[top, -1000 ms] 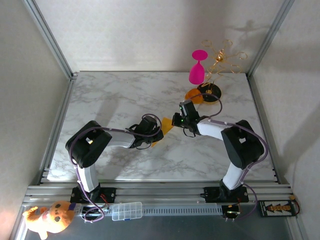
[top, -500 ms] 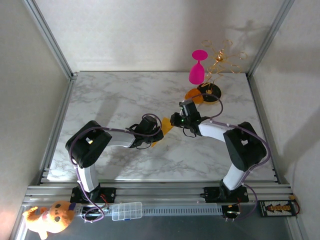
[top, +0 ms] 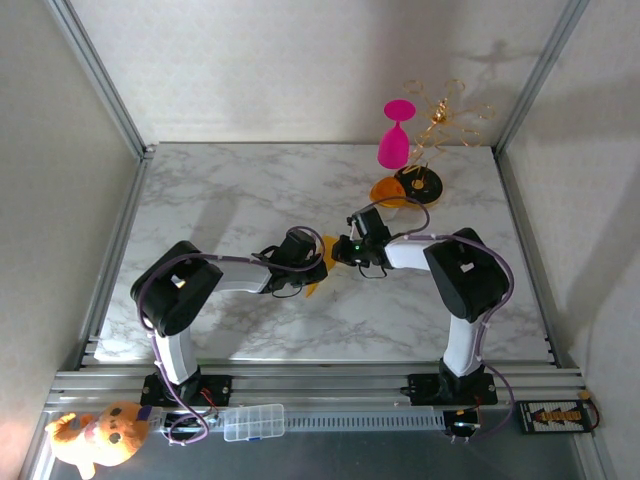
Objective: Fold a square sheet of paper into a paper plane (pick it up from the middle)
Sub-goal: Fold the wing for the fifth time at the center of the table.
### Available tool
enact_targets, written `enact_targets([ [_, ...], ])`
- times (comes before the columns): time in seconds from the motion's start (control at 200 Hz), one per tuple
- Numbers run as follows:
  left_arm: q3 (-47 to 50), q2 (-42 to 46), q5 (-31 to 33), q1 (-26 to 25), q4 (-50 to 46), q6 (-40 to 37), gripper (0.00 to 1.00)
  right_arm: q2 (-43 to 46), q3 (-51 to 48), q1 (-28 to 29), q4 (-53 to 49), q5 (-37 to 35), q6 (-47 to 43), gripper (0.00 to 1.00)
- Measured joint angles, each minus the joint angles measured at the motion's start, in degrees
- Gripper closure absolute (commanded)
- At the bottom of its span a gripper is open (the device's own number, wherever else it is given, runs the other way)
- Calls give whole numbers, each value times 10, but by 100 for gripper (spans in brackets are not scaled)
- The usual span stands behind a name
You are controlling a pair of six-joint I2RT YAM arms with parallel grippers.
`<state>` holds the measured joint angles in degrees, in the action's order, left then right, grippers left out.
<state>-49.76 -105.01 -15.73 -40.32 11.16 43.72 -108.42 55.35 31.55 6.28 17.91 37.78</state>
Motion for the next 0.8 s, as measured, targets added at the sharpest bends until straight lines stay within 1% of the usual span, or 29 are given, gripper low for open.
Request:
enact_targets([
  [0.15, 5, 9, -24, 0, -16, -34, 91, -9, 19, 1, -23, 0, 4, 93],
  [0.285, 21, 22, -41, 0, -18, -56, 90, -14, 28, 1, -31, 3, 5, 93],
  [0.576, 46, 45, -56, -3, -24, -82, 97, -20, 38, 1, -40, 8, 6, 93],
  [0.696, 47, 48, -52, -12, -33, -91, 100, -21, 39, 1, -40, 8, 6, 93],
  [0.801, 47, 50, -39, -23, -38, -97, 100, -22, 40, 1, -40, 9, 6, 93],
])
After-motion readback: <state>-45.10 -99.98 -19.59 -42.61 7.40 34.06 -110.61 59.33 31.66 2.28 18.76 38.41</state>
